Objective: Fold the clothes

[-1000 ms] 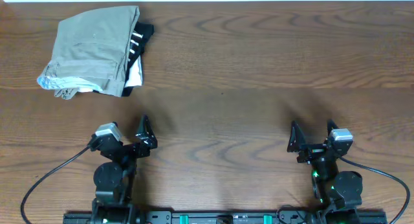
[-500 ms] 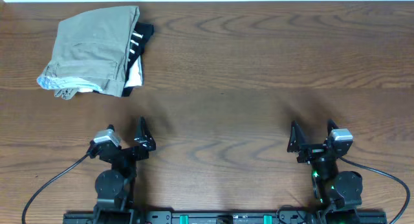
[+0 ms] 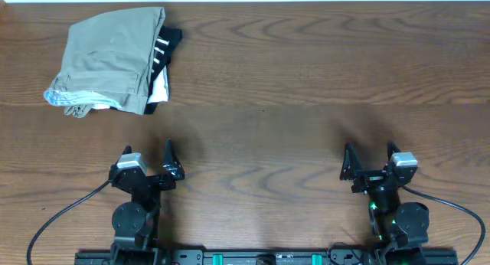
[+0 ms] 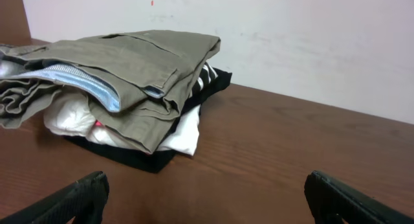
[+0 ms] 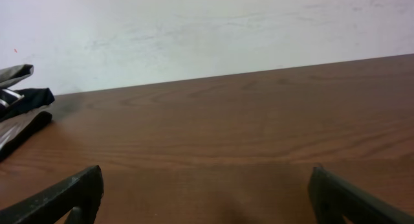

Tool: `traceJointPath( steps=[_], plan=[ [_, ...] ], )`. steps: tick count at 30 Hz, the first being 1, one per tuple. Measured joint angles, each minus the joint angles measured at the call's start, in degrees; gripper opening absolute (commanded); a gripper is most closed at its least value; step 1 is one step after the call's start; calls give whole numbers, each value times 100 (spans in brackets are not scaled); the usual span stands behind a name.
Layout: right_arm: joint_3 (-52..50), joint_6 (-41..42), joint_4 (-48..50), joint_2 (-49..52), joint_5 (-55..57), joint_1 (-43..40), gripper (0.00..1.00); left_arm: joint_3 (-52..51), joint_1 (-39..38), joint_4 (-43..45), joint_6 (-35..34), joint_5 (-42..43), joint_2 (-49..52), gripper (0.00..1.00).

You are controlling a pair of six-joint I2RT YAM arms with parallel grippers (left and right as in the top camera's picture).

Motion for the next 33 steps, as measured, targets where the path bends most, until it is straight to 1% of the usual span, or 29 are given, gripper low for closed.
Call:
traceJointPath(
  steps=[21,28,33],
  plan=[
    [0,0,0,0,0,2,99,0,0,2,57,2,-2,98],
    [0,0,0,0,0,2,99,0,216,2,57,2,-2,98],
    [0,0,0,0,0,0,99,0,227,2,57,2,-2,98]
  ],
)
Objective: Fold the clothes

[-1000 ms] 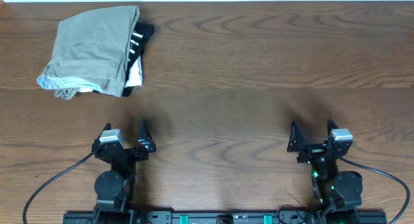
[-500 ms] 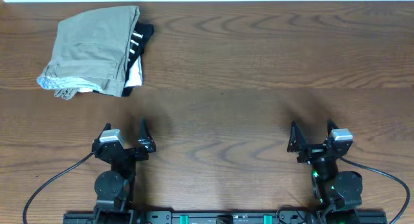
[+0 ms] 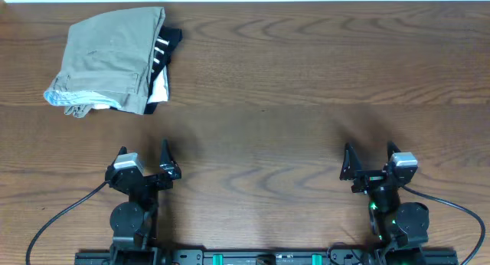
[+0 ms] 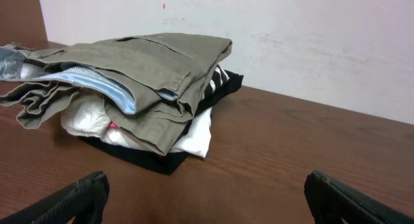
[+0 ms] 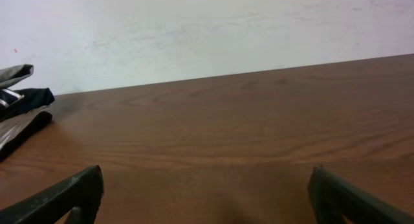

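A stack of folded clothes point(image 3: 115, 62) lies at the table's far left, with khaki trousers point(image 4: 129, 68) on top of a white garment point(image 4: 194, 136) and a black one point(image 4: 155, 160). My left gripper point(image 3: 143, 159) rests near the front edge, open and empty, pointed toward the stack. Over at the front right, my right gripper point(image 3: 370, 158) is also open and holds nothing. A corner of the stack point(image 5: 19, 98) shows at the left edge of the right wrist view.
The brown wooden table point(image 3: 306, 81) stretches bare between the stack and both arms. A pale wall point(image 5: 207, 30) runs along its far edge. Cables trail from each arm base at the front.
My left gripper has turned slightly to the left, so the clothes stack sits a little further right in its view. The right arm and the clothes have not moved.
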Tool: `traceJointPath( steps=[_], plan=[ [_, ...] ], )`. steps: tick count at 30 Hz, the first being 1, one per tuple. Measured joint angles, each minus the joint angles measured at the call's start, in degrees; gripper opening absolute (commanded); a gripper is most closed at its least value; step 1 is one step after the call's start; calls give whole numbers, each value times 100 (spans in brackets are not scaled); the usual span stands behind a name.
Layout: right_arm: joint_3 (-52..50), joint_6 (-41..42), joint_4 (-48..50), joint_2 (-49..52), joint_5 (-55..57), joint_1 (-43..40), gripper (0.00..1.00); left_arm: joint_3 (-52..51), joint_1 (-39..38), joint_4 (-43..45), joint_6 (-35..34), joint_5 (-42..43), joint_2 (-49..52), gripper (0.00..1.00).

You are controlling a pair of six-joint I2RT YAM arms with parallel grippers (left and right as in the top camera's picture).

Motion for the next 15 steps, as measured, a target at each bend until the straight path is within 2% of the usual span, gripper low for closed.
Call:
traceJointPath(
  steps=[15],
  plan=[
    [0,0,0,0,0,2,99,0,0,0,0,0,0,98]
  ],
)
